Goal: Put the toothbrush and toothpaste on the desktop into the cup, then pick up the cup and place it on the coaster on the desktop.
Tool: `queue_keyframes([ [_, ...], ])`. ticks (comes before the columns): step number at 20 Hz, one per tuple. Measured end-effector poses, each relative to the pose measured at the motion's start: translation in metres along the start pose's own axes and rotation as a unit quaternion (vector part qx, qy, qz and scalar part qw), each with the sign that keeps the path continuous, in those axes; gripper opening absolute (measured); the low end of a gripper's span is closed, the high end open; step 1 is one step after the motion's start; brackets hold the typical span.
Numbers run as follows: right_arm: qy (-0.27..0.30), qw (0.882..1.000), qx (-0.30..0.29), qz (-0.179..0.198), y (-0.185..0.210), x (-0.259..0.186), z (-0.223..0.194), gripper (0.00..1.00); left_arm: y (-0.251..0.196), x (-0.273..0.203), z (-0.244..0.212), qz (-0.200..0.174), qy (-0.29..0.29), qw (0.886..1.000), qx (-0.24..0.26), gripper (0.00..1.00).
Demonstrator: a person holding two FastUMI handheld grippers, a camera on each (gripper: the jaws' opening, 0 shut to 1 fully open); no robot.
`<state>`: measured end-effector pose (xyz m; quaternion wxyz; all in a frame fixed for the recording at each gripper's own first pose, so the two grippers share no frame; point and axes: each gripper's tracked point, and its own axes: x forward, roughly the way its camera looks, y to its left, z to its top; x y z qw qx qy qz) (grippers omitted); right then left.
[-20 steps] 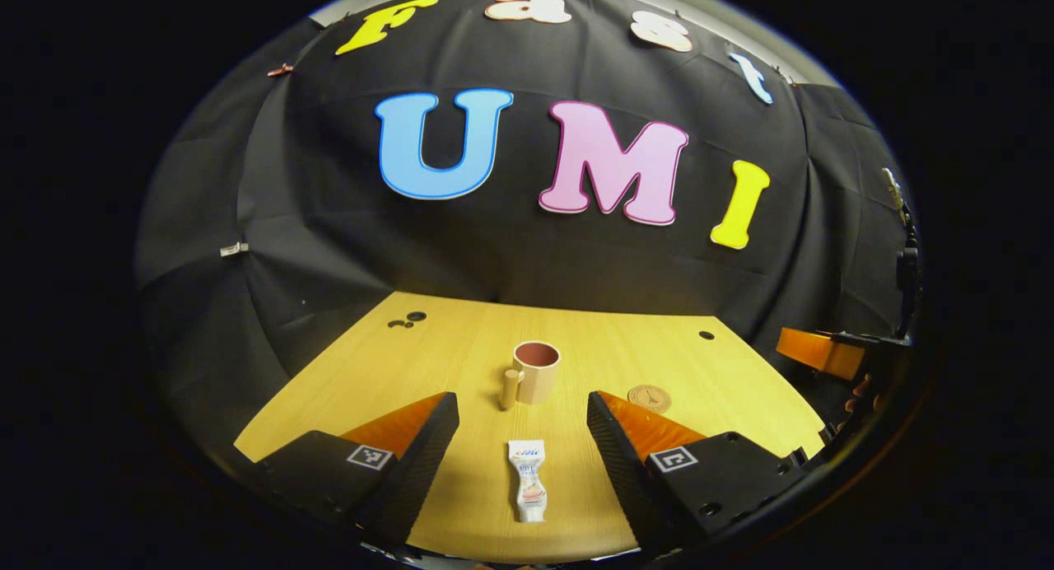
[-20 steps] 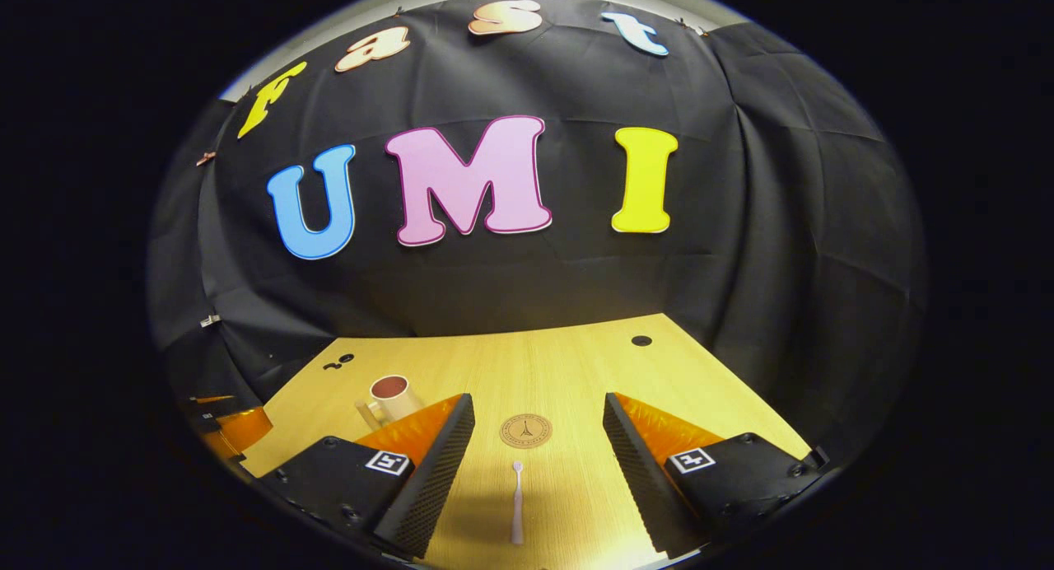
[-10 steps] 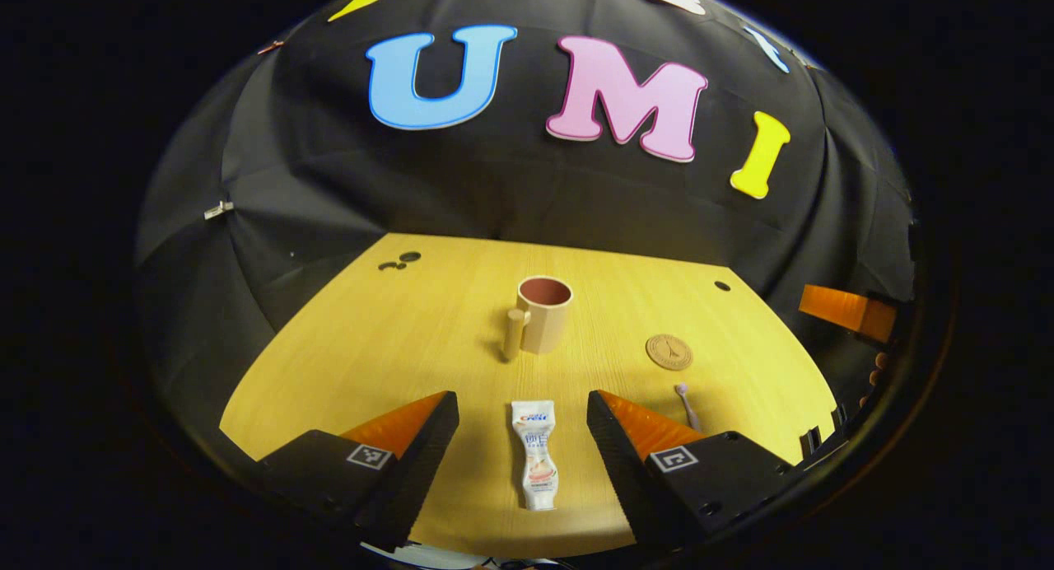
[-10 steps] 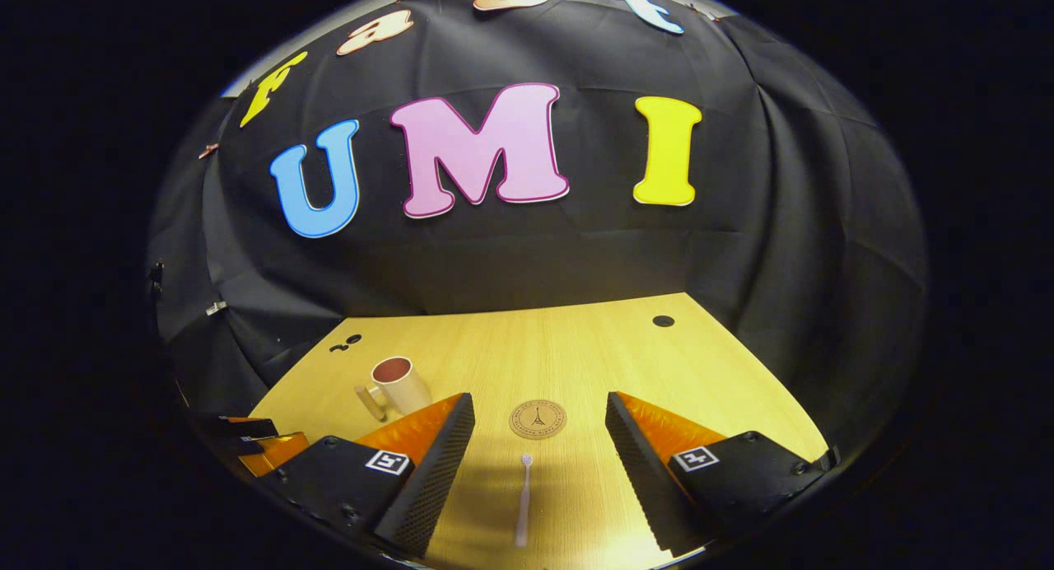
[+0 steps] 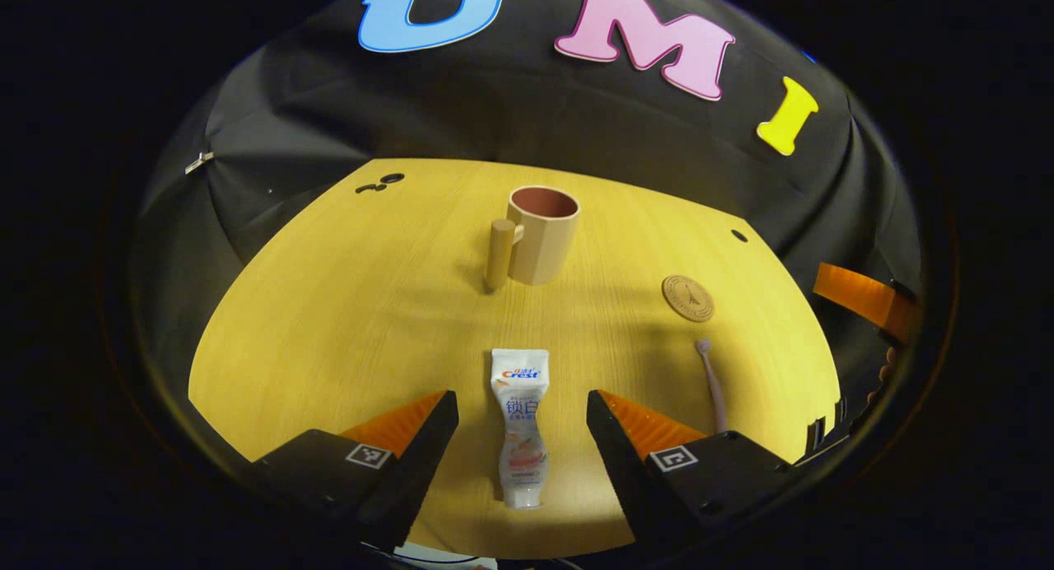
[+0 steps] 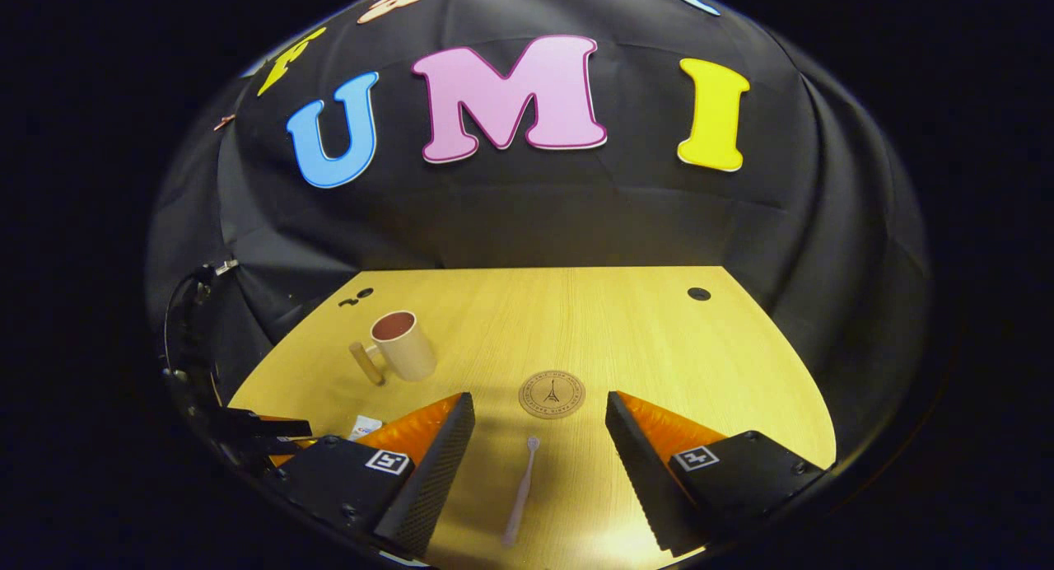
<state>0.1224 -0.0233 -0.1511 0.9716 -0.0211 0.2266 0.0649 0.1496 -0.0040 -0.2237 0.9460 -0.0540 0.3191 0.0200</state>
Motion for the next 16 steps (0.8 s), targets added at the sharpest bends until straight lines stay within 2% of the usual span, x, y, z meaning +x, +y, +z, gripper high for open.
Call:
queue_keyframes([
  [11,0.044,0.998,0.016,0.051,0.004,0.019,-0.033,0.99,0.001,0.039,-0.036,0.067,0.093,0.993,0.010,0.98],
  [13,0.052,0.997,0.018,0.050,0.000,0.018,-0.039,0.99,0.001,0.042,-0.041,0.069,0.101,0.992,0.014,0.96],
  [16,0.057,0.998,0.022,0.030,-0.012,0.017,-0.044,0.99,0.003,0.049,-0.043,0.078,0.096,0.992,-0.010,0.89],
])
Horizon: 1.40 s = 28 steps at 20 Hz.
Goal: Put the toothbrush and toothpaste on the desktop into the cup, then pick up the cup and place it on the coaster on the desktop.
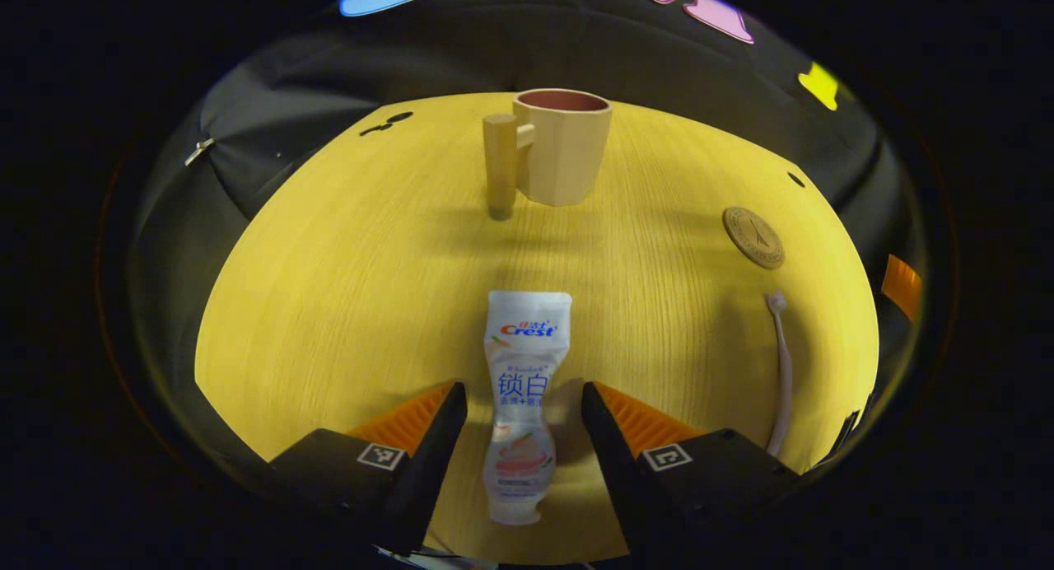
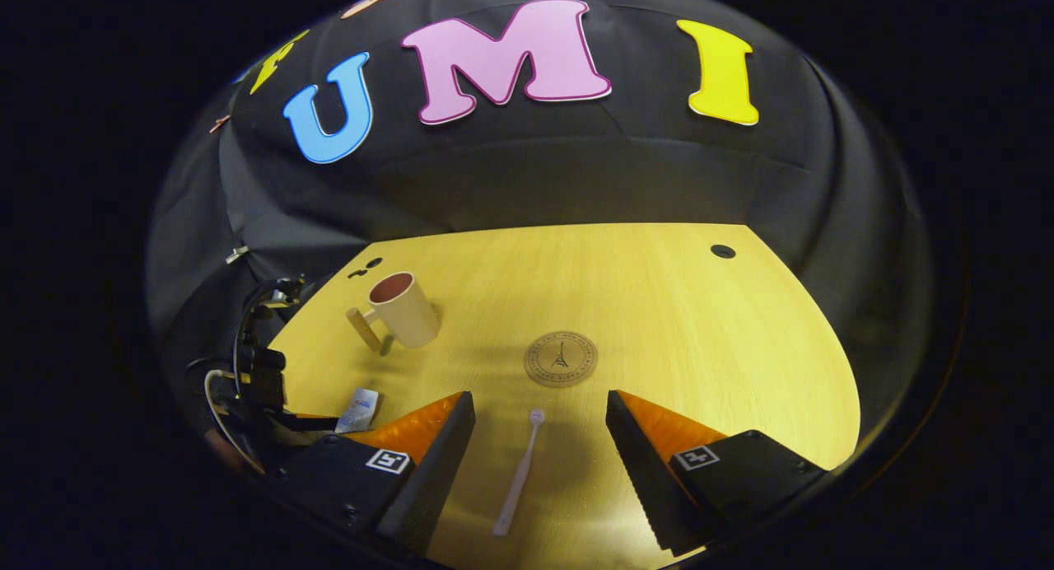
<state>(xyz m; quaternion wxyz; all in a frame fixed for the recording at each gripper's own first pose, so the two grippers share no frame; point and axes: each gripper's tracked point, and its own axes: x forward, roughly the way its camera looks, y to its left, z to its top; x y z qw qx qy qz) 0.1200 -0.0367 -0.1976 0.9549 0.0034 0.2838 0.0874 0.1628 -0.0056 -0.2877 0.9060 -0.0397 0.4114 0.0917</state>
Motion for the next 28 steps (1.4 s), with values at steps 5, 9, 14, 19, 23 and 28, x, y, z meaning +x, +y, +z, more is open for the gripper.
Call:
queue_keyframes([
  [5,0.025,0.999,0.025,-0.017,-0.003,-0.002,-0.020,0.99,0.001,-0.002,0.000,-0.005,0.007,1.000,0.014,0.58],
  [9,0.055,0.997,0.043,-0.028,0.006,-0.008,-0.039,0.99,0.000,-0.002,0.000,-0.021,0.014,0.998,0.062,0.36],
  [14,0.098,0.993,0.043,-0.044,0.014,-0.017,-0.070,0.99,0.001,-0.003,0.003,-0.049,0.008,0.996,0.080,0.27],
  [19,0.140,0.986,0.053,-0.066,0.022,-0.018,-0.104,0.98,0.002,-0.003,0.003,-0.093,-0.001,0.993,0.072,0.23],
  [23,0.162,0.982,0.049,-0.080,0.024,-0.010,-0.116,0.99,-0.001,-0.009,0.007,-0.098,-0.028,0.992,0.071,0.22],
  [28,0.189,0.976,0.048,-0.099,0.015,0.011,-0.127,0.98,0.001,-0.004,0.009,-0.112,-0.036,0.992,0.041,0.23],
])
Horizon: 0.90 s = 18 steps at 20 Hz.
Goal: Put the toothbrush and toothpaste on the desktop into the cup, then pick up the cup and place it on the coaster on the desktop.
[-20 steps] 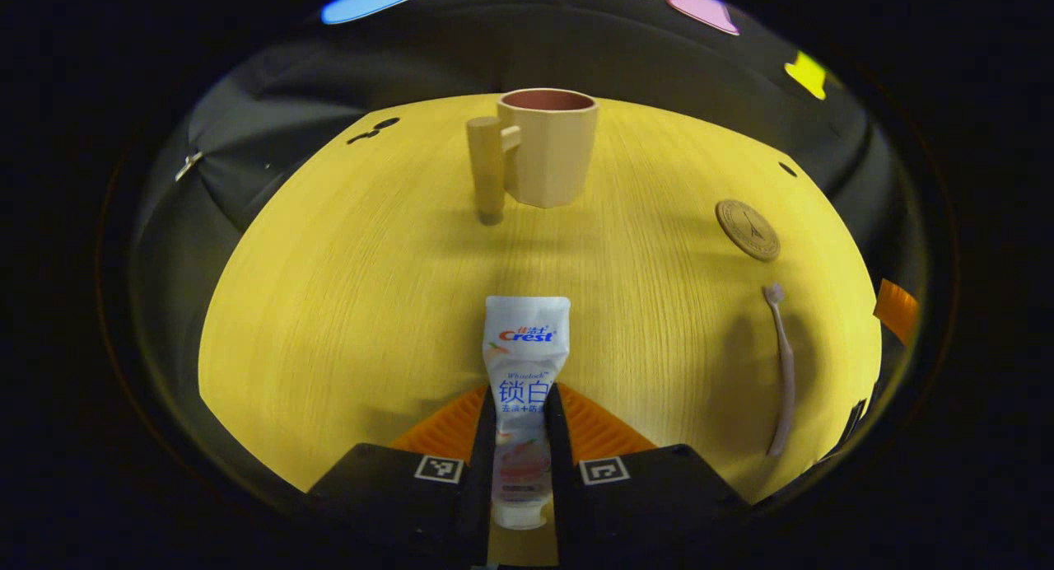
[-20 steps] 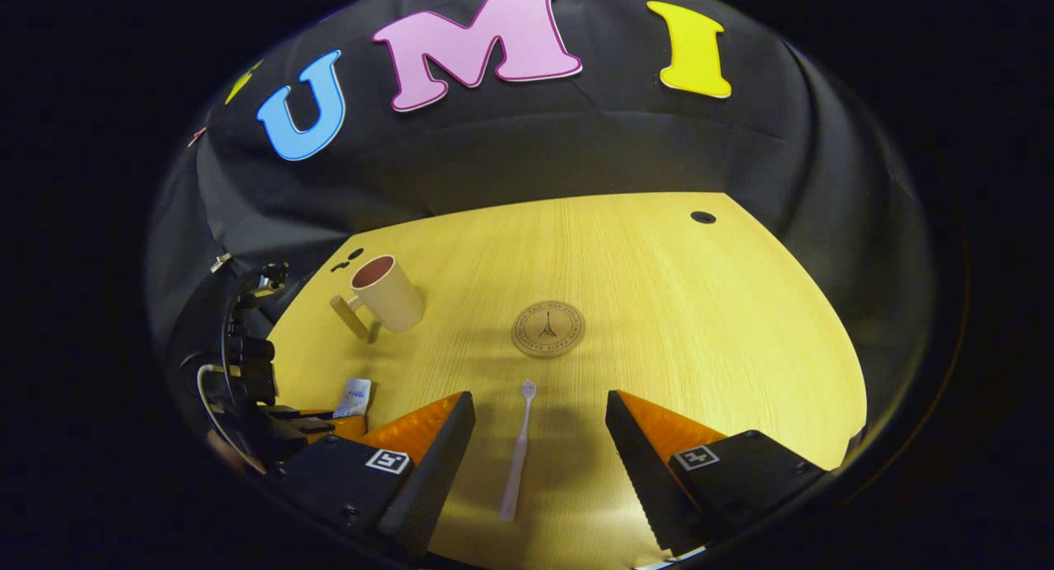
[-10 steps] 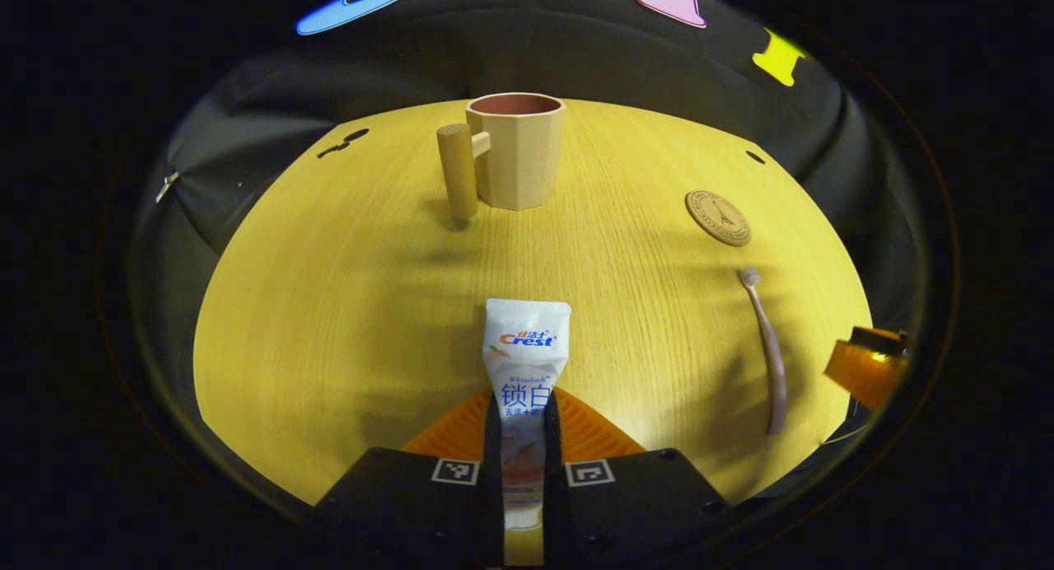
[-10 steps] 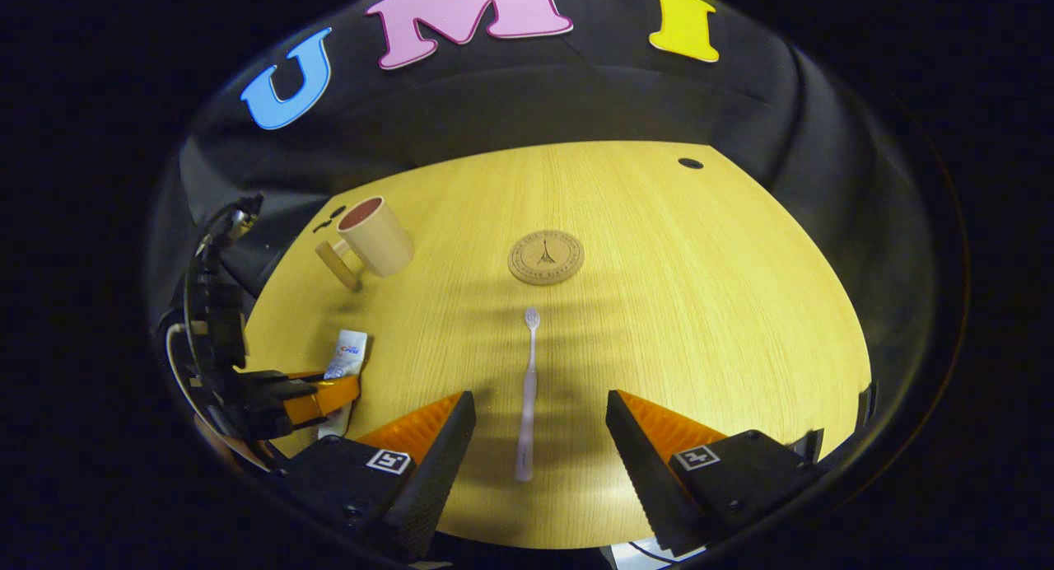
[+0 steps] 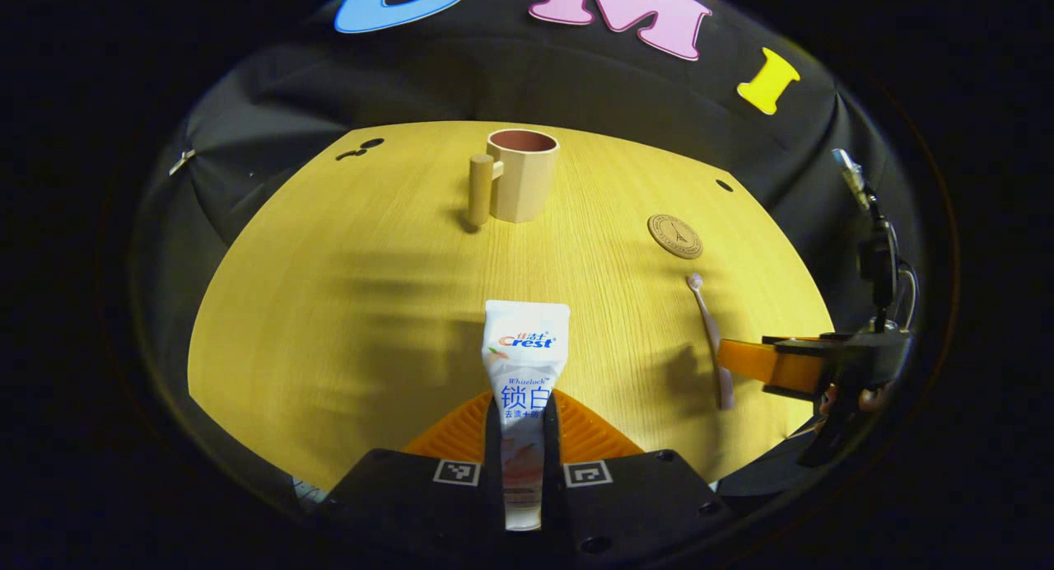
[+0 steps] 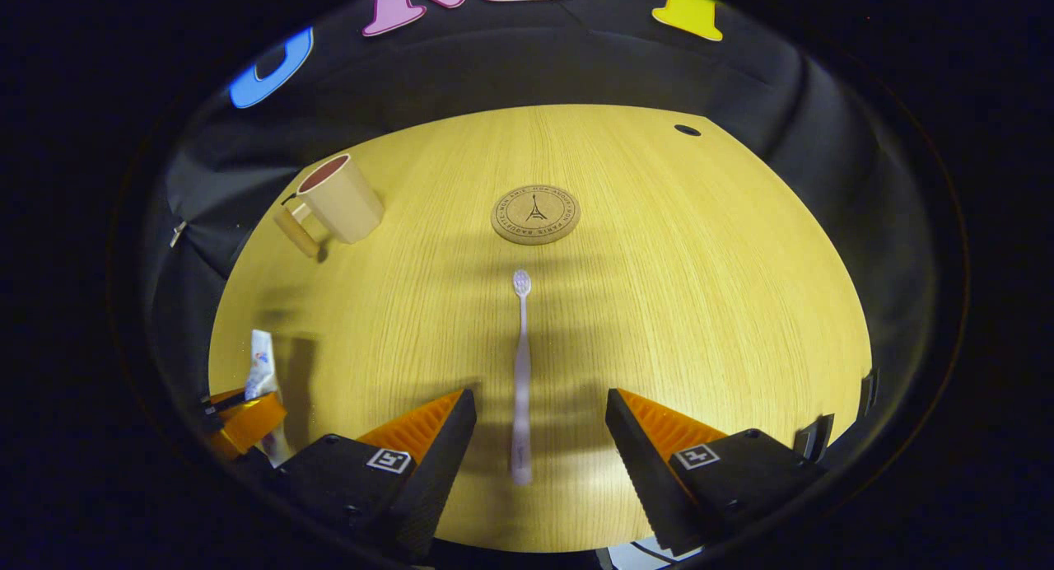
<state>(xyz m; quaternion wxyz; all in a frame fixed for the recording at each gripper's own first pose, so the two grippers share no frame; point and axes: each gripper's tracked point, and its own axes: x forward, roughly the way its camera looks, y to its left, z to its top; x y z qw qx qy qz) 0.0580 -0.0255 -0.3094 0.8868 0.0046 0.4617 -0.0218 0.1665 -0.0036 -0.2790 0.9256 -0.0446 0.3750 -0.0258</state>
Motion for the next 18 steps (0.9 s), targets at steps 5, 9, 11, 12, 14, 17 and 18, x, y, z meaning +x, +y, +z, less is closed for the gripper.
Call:
queue_keyframes([
  [5,0.024,1.000,0.003,-0.005,0.002,0.016,-0.002,0.97,-0.001,0.004,-0.004,0.014,0.011,0.999,-0.027,0.22],
  [9,0.028,0.999,-0.014,-0.013,0.004,0.022,-0.002,0.87,-0.002,0.004,-0.004,0.018,0.016,0.999,-0.040,0.22],
  [11,0.032,0.999,-0.026,-0.019,0.003,0.024,-0.002,0.84,-0.001,0.004,-0.005,0.017,0.017,0.999,-0.041,0.22],
  [12,0.034,0.999,-0.026,-0.019,0.005,0.025,0.000,0.79,-0.002,0.004,-0.005,0.016,0.018,0.999,-0.039,0.22],
  [14,0.041,0.999,-0.020,-0.023,0.006,0.024,-0.001,0.59,-0.001,0.002,-0.003,0.016,0.020,0.999,-0.032,0.22],
  [17,0.044,0.999,-0.009,-0.030,0.005,0.026,0.001,0.53,-0.001,0.003,-0.005,0.015,0.025,0.999,-0.021,0.22],
  [18,0.046,0.998,-0.008,-0.031,0.005,0.026,0.001,0.33,0.000,0.003,-0.005,0.016,0.026,0.999,-0.018,0.22],
])
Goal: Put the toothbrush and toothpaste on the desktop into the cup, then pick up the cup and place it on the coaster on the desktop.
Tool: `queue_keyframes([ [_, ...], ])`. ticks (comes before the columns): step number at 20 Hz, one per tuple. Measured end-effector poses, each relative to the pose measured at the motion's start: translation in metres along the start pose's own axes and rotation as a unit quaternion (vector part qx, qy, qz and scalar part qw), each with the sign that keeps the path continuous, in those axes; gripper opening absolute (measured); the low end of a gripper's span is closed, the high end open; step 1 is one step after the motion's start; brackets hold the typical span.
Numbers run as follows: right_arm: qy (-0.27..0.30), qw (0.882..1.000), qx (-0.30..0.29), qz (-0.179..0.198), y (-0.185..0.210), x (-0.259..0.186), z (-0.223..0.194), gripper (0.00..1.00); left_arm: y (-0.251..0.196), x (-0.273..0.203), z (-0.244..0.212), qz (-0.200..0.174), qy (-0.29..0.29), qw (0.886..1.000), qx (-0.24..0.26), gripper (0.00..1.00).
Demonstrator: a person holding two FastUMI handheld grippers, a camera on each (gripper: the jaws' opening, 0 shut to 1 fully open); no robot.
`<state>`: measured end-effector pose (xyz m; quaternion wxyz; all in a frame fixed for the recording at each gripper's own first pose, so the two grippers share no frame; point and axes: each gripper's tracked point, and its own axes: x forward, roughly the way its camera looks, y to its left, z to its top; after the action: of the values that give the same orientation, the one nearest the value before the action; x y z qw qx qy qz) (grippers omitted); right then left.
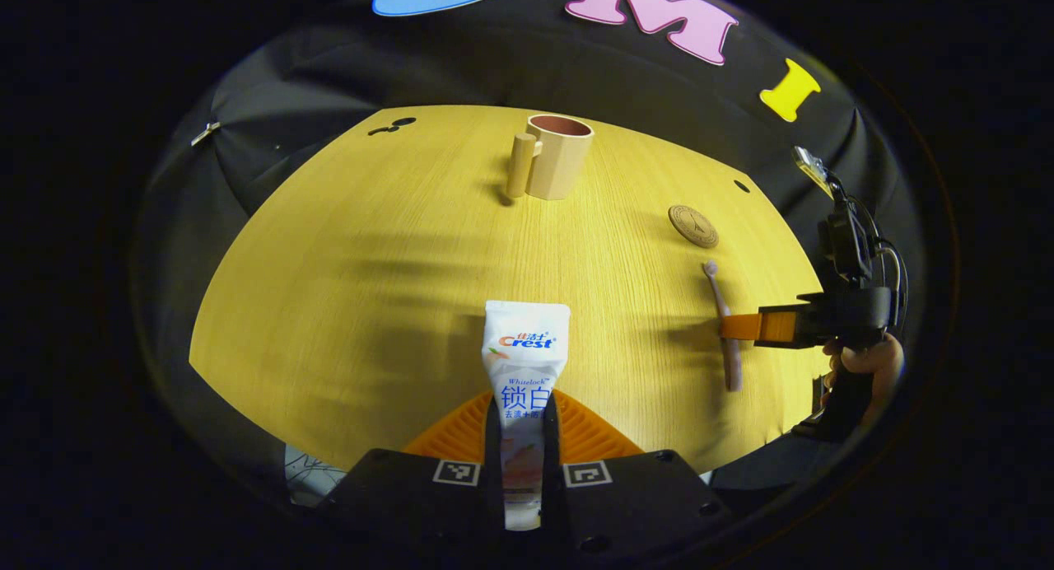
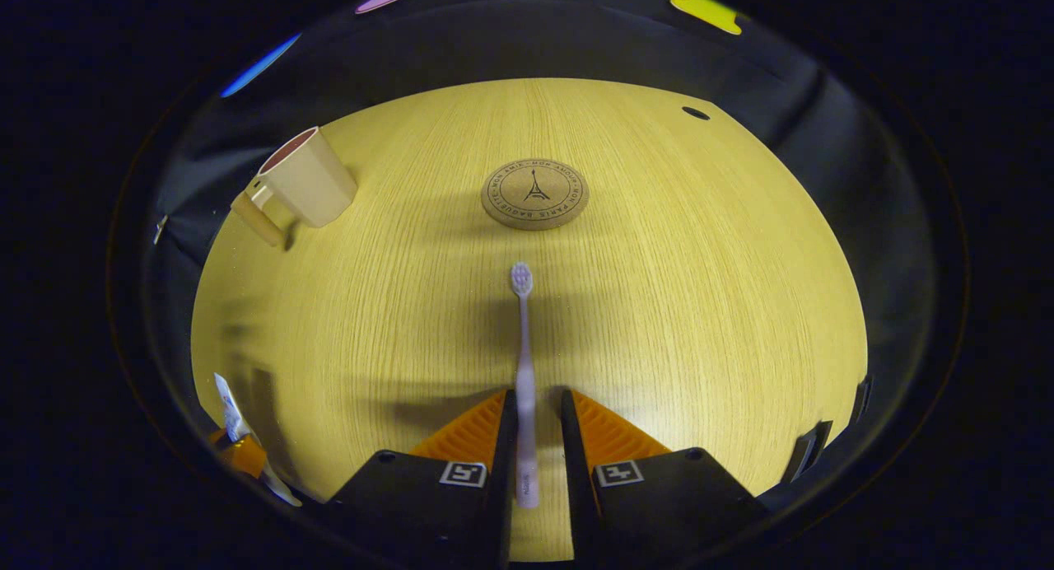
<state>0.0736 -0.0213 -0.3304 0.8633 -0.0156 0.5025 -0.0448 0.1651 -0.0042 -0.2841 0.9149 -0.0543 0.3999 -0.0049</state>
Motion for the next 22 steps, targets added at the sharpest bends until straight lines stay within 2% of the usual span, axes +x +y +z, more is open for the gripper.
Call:
queue_keyframes([
  [1,-0.002,1.000,-0.003,0.001,0.001,-0.002,0.001,0.33,-0.001,0.001,0.000,-0.001,0.001,1.000,0.002,0.22],
  [3,-0.002,1.000,-0.003,0.003,0.000,0.000,0.000,0.17,0.000,0.001,0.000,-0.002,0.002,1.000,0.002,0.22],
  [5,0.002,1.000,0.000,0.010,-0.001,0.003,0.000,0.17,0.000,0.001,0.000,0.000,0.003,1.000,0.002,0.23],
  [6,0.005,1.000,0.001,0.015,0.001,0.001,0.000,0.10,0.001,0.000,0.001,0.003,0.001,1.000,0.003,0.22],
  [11,0.005,0.998,-0.009,0.061,0.002,-0.001,0.000,0.07,0.001,-0.002,0.004,0.008,-0.003,1.000,-0.003,0.22],
  [16,0.005,0.997,-0.008,0.081,-0.005,-0.005,0.002,0.07,0.000,-0.022,0.021,0.006,-0.039,0.999,-0.025,0.22],
  [20,-0.010,0.993,-0.021,0.115,-0.005,-0.017,0.017,0.06,0.006,-0.034,0.064,0.011,-0.077,0.996,-0.032,0.22],
  [22,-0.022,0.991,-0.031,0.126,-0.008,-0.025,0.027,0.06,0.003,-0.046,0.086,0.002,-0.102,0.994,-0.033,0.23],
])
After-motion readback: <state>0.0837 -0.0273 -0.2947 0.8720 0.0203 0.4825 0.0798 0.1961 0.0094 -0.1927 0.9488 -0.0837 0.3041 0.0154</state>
